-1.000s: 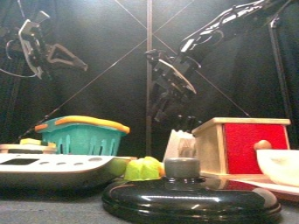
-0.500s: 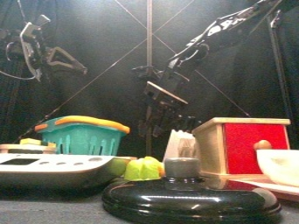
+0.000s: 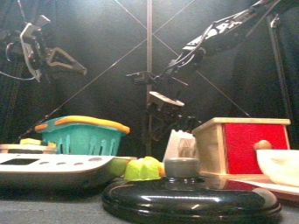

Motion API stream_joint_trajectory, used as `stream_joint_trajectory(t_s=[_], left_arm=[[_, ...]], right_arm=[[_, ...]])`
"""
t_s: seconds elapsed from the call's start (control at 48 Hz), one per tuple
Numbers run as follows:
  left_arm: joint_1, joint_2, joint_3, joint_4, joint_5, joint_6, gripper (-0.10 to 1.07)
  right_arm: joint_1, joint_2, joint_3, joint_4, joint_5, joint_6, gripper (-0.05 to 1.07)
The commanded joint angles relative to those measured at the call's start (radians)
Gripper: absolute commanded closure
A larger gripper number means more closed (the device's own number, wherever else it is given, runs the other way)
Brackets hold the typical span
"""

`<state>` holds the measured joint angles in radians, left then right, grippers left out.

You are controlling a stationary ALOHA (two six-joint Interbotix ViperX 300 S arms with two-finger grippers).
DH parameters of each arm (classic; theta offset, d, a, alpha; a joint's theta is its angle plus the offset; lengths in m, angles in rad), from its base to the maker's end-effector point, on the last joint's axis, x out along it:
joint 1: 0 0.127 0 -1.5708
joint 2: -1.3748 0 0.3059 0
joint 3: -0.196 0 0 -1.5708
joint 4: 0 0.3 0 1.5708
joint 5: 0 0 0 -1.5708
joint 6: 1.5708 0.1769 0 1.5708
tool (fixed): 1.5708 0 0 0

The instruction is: Grab banana

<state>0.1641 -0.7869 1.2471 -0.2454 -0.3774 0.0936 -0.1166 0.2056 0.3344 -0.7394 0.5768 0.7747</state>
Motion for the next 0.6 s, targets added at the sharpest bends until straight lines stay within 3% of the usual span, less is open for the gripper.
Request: stream_joint_trajectory(t_s=[0.0,0.25,0.583], left_arm=[[0.006,0.002,-0.012,0.000,-0.009,0.000,0.67],[0.009,0.002,-0.011,-0.002,-0.008,0.000,0.67],[0.009,0.003,-0.005,-0.002,-0.008,-0.002,0.67]], right_arm=[[0.000,-0.015,-0.049,0.094,0.040,-0.107,0.03],[-0.014,0.015,-0.091,0.198,0.038,-0.313,0.03],[-0.055,0.069,-0.084,0.199,-0.032,-0.341,0.03]])
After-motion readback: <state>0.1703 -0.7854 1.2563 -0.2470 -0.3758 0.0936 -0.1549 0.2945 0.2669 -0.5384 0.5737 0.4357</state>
